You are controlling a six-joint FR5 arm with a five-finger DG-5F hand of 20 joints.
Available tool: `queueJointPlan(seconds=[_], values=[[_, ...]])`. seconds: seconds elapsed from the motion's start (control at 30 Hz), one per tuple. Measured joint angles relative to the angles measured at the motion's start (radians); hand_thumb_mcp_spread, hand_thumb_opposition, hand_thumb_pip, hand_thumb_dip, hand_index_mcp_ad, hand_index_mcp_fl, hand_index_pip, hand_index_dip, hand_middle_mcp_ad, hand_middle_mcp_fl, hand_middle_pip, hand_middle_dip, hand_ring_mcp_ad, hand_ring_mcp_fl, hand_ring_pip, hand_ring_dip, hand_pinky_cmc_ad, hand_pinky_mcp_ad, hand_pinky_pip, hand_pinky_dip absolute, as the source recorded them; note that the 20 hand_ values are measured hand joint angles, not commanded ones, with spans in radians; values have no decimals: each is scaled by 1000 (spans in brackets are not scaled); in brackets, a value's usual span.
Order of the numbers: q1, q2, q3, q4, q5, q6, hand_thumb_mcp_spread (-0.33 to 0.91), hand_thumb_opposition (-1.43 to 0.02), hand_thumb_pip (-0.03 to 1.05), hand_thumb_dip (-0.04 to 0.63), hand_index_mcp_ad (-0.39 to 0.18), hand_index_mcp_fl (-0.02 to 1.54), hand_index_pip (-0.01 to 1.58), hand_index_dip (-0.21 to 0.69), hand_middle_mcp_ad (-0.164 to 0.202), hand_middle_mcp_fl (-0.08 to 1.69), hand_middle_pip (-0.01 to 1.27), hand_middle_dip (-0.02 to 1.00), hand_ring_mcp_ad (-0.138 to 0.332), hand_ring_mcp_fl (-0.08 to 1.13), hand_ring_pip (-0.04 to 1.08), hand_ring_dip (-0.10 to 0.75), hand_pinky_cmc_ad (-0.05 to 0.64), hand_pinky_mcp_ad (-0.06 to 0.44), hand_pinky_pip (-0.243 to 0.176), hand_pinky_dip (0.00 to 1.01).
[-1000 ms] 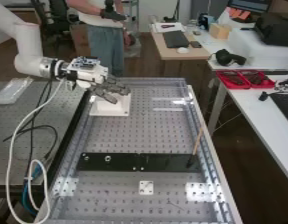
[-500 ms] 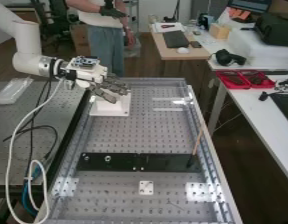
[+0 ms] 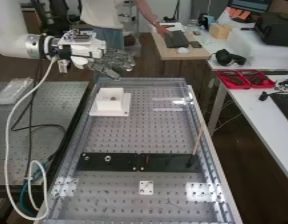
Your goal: Grab the bearing and place it in the white container
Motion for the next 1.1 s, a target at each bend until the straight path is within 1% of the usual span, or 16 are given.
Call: queueJointPlan(seconds=[0.07, 0.13, 0.2, 0.23, 0.27, 0.3, 0.4, 0.5, 0.63, 0.77, 0.8, 0.83, 0.87, 0.9, 1.0, 1.1], values=[[-36, 9, 24, -33, -50, -5, 323, -682, 442, 162, -122, 124, 272, 201, 28, 42, 140, 218, 113, 7, 105, 103, 361, 279, -75, 337], [-72, 10, 48, -64, -97, -9, 316, -682, 442, 152, -126, 173, 222, 201, 24, 63, 140, 218, 115, 7, 106, 101, 361, 281, -75, 342], [-120, 8, 78, -99, -155, -17, 316, -682, 442, 140, -127, 190, 178, 201, 23, 63, 140, 218, 117, 7, 106, 101, 361, 288, -75, 346], [-130, 7, 85, -105, -166, -19, 316, -682, 442, 148, -122, 188, 176, 201, 28, 63, 140, 218, 117, 7, 106, 101, 361, 290, -75, 346], [-156, 2, 101, -120, -196, -23, 319, -682, 442, 131, -129, 187, 164, 201, 28, 63, 140, 218, 117, 7, 106, 101, 361, 291, -75, 344], [-182, -4, 117, -134, -225, -27, 302, -684, 442, 127, -122, 192, 168, 202, 24, 63, 140, 218, 117, 7, 106, 101, 361, 291, -75, 347], [-230, -19, 147, -157, -277, -33, 304, -681, 466, 129, -122, 188, 136, 188, 28, 63, 140, 218, 115, 7, 106, 101, 361, 291, -75, 347], [-302, -51, 195, -188, -356, -48, 291, -681, 475, 127, -122, 190, 133, 154, 24, 59, 140, 218, 117, 7, 106, 101, 361, 291, -75, 340], [-374, -90, 248, -214, -434, -67, 290, -681, 497, 131, -122, 188, 133, 138, 24, 75, 140, 218, 117, 7, 108, 101, 360, 291, -75, 340], [-462, -137, 314, -239, -529, -91, 290, -681, 499, 133, -126, 187, 133, 108, 24, 75, 140, 218, 113, 7, 108, 103, 360, 291, -75, 328], [-484, -148, 331, -245, -551, -97, 290, -681, 499, 126, -126, 187, 133, 108, 24, 75, 140, 218, 113, 7, 105, 101, 360, 290, -75, 328], [-499, -155, 342, -248, -566, -101, 284, -681, 499, 133, -131, 187, 133, 108, 23, 75, 140, 218, 113, 7, 105, 101, 360, 291, -75, 328], [-520, -164, 358, -254, -587, -106, 284, -679, 499, 126, -122, 187, 133, 108, 28, 75, 140, 218, 117, 7, 108, 101, 360, 291, -75, 328], [-544, -174, 377, -261, -611, -111, 284, -679, 499, 129, -122, 187, 133, 108, 24, 75, 138, 218, 117, 7, 105, 101, 360, 291, -75, 328], [-583, -187, 407, -267, -650, -116, 283, -679, 499, 133, -122, 169, 136, 101, 28, 72, 138, 222, 117, 7, 105, 101, 361, 291, -75, 328], [-592, -185, 410, -262, -659, -117, 283, -679, 501, 129, -122, 169, 136, 103, 28, 72, 138, 222, 117, 7, 105, 101, 361, 291, -75, 328]])
